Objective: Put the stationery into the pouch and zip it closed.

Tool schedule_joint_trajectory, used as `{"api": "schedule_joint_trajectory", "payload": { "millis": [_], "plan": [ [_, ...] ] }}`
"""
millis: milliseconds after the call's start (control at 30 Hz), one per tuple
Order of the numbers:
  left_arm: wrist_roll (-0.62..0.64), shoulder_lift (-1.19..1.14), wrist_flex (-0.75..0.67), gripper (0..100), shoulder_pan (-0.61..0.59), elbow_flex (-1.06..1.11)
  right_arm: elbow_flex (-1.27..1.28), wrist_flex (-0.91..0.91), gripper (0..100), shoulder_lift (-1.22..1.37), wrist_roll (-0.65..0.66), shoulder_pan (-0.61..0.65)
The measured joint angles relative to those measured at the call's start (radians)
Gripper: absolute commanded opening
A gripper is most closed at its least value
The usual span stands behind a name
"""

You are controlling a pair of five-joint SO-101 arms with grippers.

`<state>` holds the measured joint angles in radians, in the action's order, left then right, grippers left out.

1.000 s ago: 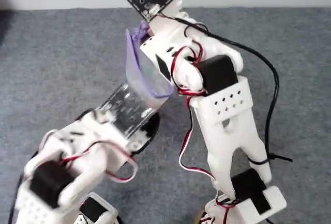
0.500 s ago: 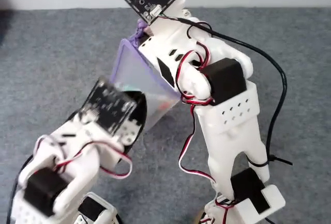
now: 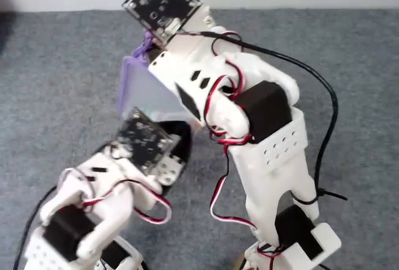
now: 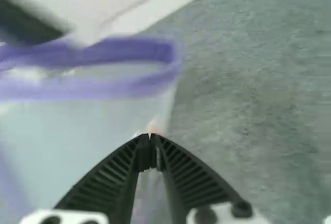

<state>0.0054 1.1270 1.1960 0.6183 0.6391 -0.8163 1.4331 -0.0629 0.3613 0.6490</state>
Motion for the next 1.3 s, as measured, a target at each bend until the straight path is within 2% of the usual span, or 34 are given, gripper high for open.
{"api": "schedule_joint_trajectory", "payload": {
  "millis": [133, 367, 533, 633, 867, 967, 1067, 1167, 1300],
  "plan": [
    [0.015, -0.003, -0.117, 1, 0.018, 0.109, 0.0, 0.074, 0.7, 0.0, 0.0, 0.037],
    [0.02, -0.005, -0.285, 1, -0.103, 0.219, -0.058, 0.259, 0.7, -0.012, -0.055, 0.069],
    [0.02, 0.005, -0.288, 1, -0.114, 0.232, -0.058, 0.307, 0.7, -0.023, -0.087, 0.069],
    [0.018, 0.006, -0.19, 1, -0.081, 0.164, -0.058, 0.308, 0.7, -0.023, -0.089, 0.069],
    [0.018, 0.008, 0.176, 2, 0.087, -0.137, -0.029, 0.308, 0.7, -0.031, -0.094, 0.068],
    [0.018, 0.015, 0.305, 3, 0.1, -0.253, 0.006, 0.308, 0.7, -0.037, -0.094, 0.026],
    [0.014, 0.021, 0.417, 9, 0.101, -0.367, 0.008, 0.308, 0.7, -0.037, -0.094, -0.002],
    [0.005, 0.021, 0.499, 15, 0.06, -0.468, 0.008, 0.308, 0.7, -0.037, -0.094, -0.003],
    [-0.051, 0.023, 0.516, 21, -0.118, -0.546, 0.008, 0.308, 0.7, -0.037, -0.094, -0.003]
  ]
}}
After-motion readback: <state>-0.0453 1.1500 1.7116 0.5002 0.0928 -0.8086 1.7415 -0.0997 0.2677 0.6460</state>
